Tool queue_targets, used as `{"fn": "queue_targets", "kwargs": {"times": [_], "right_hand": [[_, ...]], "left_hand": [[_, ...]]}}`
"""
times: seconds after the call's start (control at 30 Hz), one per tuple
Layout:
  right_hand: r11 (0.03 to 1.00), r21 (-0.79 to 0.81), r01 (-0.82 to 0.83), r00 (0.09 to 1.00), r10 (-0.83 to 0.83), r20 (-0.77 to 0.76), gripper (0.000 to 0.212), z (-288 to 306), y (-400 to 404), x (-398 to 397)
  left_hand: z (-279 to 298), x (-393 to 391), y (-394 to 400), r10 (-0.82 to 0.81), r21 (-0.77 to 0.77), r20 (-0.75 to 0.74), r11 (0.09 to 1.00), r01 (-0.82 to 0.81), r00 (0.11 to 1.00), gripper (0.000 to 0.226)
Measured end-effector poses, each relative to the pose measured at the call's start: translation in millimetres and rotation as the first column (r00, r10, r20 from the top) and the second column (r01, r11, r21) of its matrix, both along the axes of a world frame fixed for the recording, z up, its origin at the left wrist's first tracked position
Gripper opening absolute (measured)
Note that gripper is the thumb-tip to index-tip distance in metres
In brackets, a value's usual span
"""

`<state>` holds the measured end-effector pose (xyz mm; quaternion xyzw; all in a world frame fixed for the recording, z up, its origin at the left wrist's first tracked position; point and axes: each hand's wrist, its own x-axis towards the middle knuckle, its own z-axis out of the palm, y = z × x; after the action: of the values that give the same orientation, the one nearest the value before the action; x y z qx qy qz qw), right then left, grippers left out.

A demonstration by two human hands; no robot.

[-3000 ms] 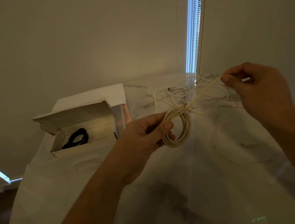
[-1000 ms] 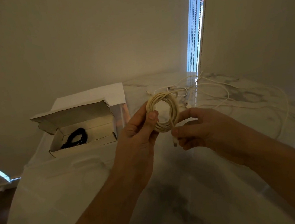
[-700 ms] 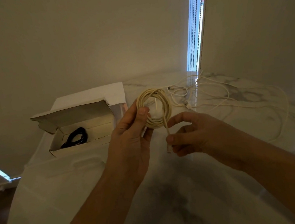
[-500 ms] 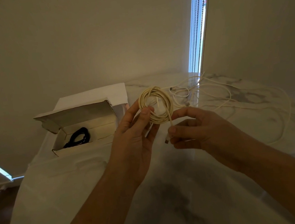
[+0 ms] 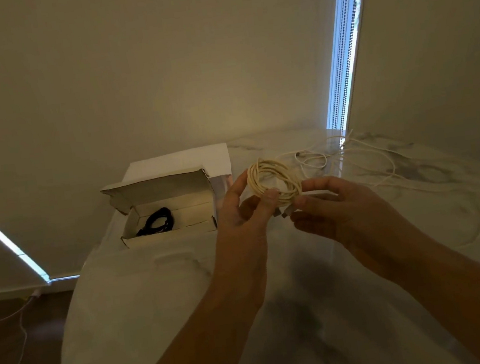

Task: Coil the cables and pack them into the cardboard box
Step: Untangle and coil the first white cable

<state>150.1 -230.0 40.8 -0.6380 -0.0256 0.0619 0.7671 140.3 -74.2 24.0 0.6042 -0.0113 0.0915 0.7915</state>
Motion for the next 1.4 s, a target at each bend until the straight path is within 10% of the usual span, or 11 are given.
{"fn": "queue_targets", "kwargs": {"times": [0.37,0.93,1.4], "right_hand": [[0.983,-0.148,-0.105,0.994,0.109,0.013,0.016,20.1,54.8,19.7],[0.849,-0.528,-0.003,0.965,0.141,0.223,0.011,-3.2,157.9,67.8],[0.279,-0.946,0.167,0.909,0.329,0.257,0.014,4.4,169.3,84.8]], "left_hand": [[7.5,-18.8,51.6,0.311,0.208,0.042,0.927,-0.313,0.950,0.047],[14.1,55.0,177.3,0.232,0.323,-0.279,0.937,-0.137,0.932,0.012],[18.5,75.9,179.3,0.210,0.829,-0.278,0.546,0.124,0.937,0.024]]}}
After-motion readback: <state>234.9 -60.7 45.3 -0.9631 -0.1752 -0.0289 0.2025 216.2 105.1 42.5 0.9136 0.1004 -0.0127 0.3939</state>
